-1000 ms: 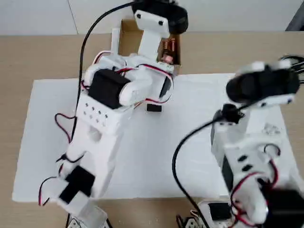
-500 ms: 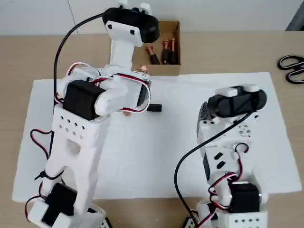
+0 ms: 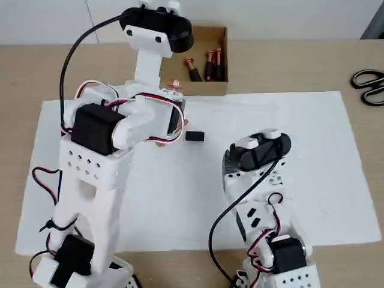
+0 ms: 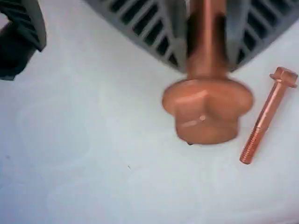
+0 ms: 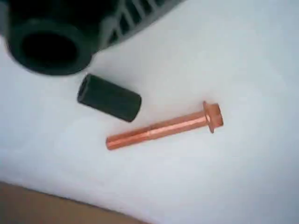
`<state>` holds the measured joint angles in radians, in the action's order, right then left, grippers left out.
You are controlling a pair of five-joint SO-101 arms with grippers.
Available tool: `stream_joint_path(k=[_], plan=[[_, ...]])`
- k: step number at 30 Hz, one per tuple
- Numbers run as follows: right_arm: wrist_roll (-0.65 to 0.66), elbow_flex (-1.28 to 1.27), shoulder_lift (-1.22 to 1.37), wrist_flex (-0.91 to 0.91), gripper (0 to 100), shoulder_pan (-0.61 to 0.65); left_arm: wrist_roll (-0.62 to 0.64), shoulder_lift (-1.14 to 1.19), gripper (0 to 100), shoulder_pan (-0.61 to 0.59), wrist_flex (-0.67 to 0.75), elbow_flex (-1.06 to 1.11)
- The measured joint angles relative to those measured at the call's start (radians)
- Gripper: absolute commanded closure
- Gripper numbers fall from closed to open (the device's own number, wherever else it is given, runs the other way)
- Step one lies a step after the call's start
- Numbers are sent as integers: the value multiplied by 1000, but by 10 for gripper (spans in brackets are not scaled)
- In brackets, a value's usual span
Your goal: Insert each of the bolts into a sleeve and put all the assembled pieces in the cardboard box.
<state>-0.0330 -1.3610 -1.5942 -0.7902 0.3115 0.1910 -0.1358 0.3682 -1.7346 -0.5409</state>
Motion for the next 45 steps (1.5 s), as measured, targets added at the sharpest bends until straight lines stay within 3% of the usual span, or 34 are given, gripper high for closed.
stream_joint_path(k=[7,12,21,33,39,45], plan=[[0,-87,-149,0,995,6,0,-6,994,2,0,0],[0,-135,-203,0,995,6,-5,-141,994,41,0,21],[0,-147,-207,-49,995,3,0,-377,994,40,21,267],[0,-143,-207,-89,995,8,92,-537,994,-11,368,612],[0,-143,-207,-68,995,133,164,-543,994,-6,621,875],[-77,-143,-207,51,995,158,186,-542,994,64,898,1111]])
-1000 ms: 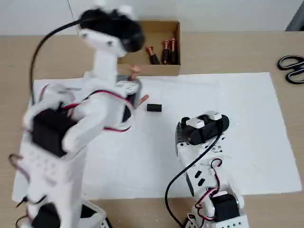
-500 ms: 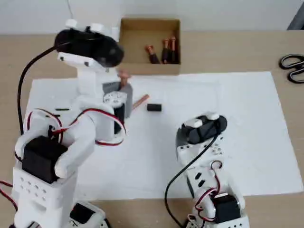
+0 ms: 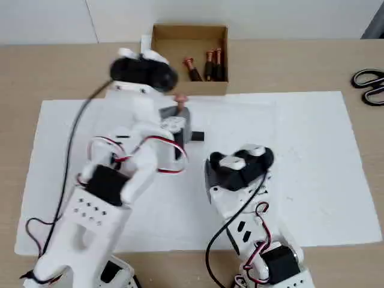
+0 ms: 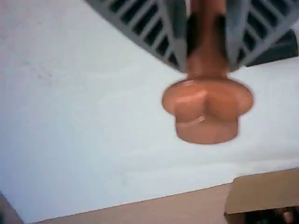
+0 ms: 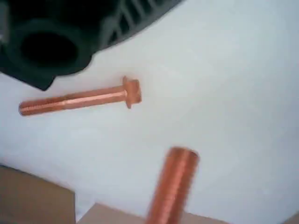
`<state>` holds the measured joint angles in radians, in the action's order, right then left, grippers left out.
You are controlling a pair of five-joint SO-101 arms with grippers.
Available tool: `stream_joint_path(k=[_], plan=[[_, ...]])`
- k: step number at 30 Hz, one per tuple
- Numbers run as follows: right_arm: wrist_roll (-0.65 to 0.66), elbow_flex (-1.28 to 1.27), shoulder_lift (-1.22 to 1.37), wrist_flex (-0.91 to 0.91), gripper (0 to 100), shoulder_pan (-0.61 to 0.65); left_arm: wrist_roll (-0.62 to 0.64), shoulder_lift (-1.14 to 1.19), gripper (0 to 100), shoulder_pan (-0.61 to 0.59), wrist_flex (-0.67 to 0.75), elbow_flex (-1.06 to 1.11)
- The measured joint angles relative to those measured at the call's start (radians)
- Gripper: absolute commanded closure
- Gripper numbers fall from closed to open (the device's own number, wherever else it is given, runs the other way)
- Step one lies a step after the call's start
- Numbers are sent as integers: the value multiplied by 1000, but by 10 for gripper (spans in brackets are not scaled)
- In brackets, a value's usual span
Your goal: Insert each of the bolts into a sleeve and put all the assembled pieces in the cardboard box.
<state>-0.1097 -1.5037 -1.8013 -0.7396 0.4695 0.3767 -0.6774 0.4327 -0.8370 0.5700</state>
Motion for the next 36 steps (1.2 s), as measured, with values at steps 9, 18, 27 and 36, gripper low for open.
stream_joint_path(k=[9,18,27,36], plan=[[-72,0,0,12,995,2,0,0,994,64,227,92],[-72,-6,0,20,995,0,3,-86,994,106,232,103],[-72,-6,0,20,995,0,-26,-146,994,155,330,196],[-72,-11,0,20,995,2,-137,-203,994,155,574,416]])
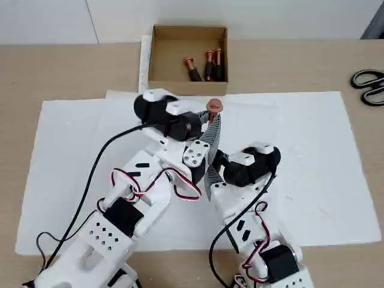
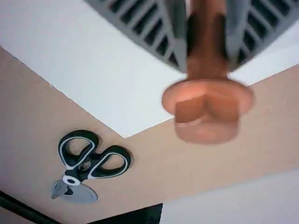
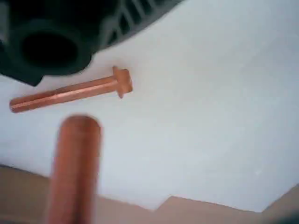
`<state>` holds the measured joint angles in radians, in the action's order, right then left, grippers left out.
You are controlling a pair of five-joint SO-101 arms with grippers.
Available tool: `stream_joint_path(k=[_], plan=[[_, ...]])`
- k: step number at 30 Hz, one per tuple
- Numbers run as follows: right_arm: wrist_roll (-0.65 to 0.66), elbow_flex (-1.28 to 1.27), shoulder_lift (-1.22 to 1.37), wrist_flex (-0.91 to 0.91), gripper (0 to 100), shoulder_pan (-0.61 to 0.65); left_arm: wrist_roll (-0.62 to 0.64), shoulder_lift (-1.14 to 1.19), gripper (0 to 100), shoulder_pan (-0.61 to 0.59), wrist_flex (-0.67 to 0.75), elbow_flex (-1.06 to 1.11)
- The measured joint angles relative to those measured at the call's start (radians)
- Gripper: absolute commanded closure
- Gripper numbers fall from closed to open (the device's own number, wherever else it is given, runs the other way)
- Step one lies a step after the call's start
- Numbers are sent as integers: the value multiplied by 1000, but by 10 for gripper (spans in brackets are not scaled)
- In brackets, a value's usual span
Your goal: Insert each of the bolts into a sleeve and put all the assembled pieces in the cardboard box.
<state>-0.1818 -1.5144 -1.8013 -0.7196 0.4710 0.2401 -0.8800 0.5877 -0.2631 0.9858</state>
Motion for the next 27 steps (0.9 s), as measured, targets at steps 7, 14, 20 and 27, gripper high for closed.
stream_joint_path(k=[7,14,20,27], plan=[[0,0,0,0,995,26,9,-8,994,29,15,9],[0,0,0,0,995,41,34,-8,994,61,-38,9],[0,0,0,0,995,40,34,-9,994,61,-51,9],[0,0,2,0,995,43,34,-17,994,60,-69,9]])
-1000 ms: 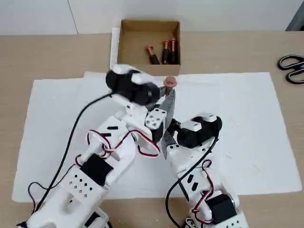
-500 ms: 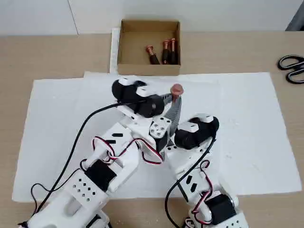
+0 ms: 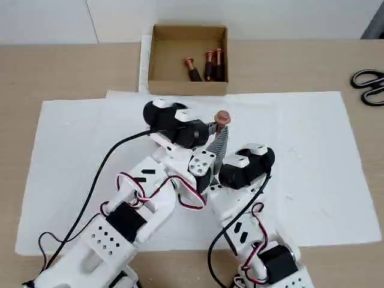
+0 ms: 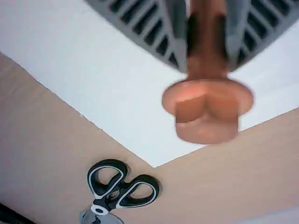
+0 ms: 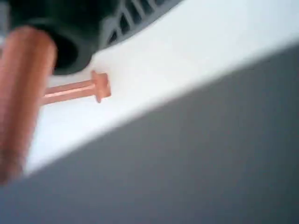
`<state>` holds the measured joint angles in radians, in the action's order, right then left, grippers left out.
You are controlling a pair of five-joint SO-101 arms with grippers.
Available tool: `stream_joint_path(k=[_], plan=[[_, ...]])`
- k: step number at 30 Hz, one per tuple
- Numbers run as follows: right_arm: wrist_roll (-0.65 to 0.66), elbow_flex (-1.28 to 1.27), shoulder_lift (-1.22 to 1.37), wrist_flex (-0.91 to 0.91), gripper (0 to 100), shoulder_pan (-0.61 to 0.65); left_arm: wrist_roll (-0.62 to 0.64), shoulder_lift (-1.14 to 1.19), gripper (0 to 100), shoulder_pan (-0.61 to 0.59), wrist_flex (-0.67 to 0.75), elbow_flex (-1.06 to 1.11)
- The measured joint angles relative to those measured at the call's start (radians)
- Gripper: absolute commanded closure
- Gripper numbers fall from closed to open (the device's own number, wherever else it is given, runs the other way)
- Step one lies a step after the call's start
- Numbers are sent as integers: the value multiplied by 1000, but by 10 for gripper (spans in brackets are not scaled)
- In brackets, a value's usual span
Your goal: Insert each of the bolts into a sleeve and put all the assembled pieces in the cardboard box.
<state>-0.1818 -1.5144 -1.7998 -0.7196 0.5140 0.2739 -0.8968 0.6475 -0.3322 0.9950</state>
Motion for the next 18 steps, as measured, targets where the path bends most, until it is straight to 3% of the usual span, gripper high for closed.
stream_joint_path(k=[18], plan=[[0,0,0,0,995,-21,2,0,994,-9,0,2]])
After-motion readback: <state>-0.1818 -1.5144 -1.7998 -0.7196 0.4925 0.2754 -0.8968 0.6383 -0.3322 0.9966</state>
